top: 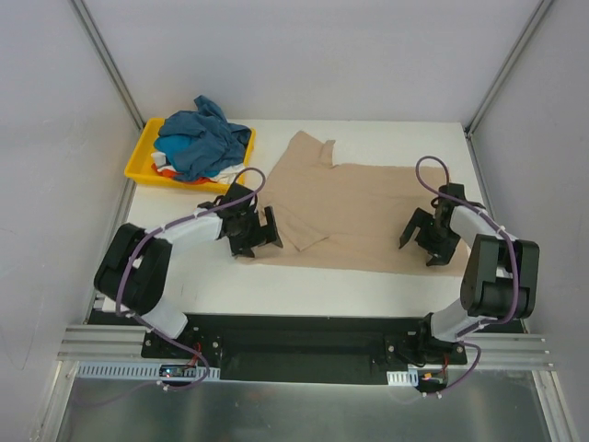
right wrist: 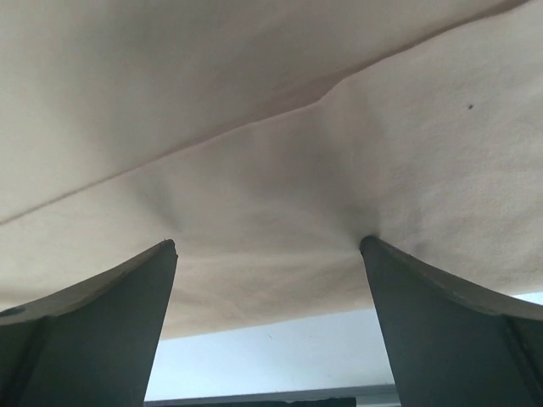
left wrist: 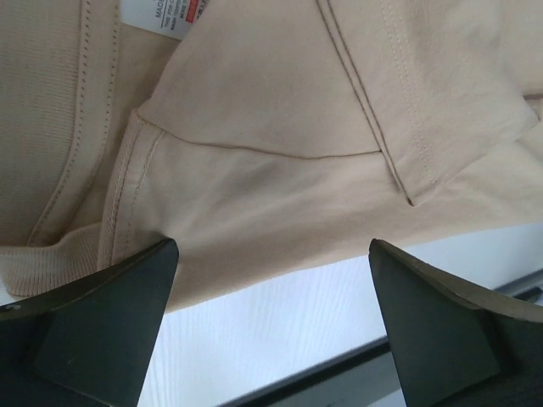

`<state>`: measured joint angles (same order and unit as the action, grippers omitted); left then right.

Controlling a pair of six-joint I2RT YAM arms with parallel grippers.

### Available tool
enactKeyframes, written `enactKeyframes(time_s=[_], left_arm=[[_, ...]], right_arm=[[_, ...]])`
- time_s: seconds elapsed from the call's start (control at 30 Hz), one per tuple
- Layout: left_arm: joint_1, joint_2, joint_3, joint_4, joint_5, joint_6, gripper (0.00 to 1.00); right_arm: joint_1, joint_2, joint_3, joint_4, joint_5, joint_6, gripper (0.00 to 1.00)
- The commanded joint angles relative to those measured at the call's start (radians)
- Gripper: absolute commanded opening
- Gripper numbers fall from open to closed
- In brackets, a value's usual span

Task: Fold and stack the t-shirts
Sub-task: Fold the flattened tshirt in 1/3 of the way

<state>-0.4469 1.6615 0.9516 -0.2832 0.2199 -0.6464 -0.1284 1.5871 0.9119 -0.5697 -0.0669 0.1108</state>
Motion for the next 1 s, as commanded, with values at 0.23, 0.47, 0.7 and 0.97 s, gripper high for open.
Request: enactKeyframes(time_s=[0.23,0.47,0.7,0.97], left_arm=[[-0.085,-0.266,-0.137,-0.165,-0.017,-0.087,0.99],[-0.179,-0.304,0.001,-0.289,-0.171,-0.081,0.99],[-0.064,-0.425,-0.151,-0.295,-0.197,-0.139,0.99],[0.068,-0.450,-0.304,-0.134,-0.061,-0.142,0.54]], right_arm=[[0.030,-0.249,-0.082,-0.096,-0.010,-0.039,0.97],[0.269,-0.335,-0.028,-0.066,-0.028,-0.092,0.97],[0.708,-0.274,0.047,0.155,-0.181,-0.299,0.93],[0.981,0.174,0.424,0.156,-0.273,-0.450,0.56]])
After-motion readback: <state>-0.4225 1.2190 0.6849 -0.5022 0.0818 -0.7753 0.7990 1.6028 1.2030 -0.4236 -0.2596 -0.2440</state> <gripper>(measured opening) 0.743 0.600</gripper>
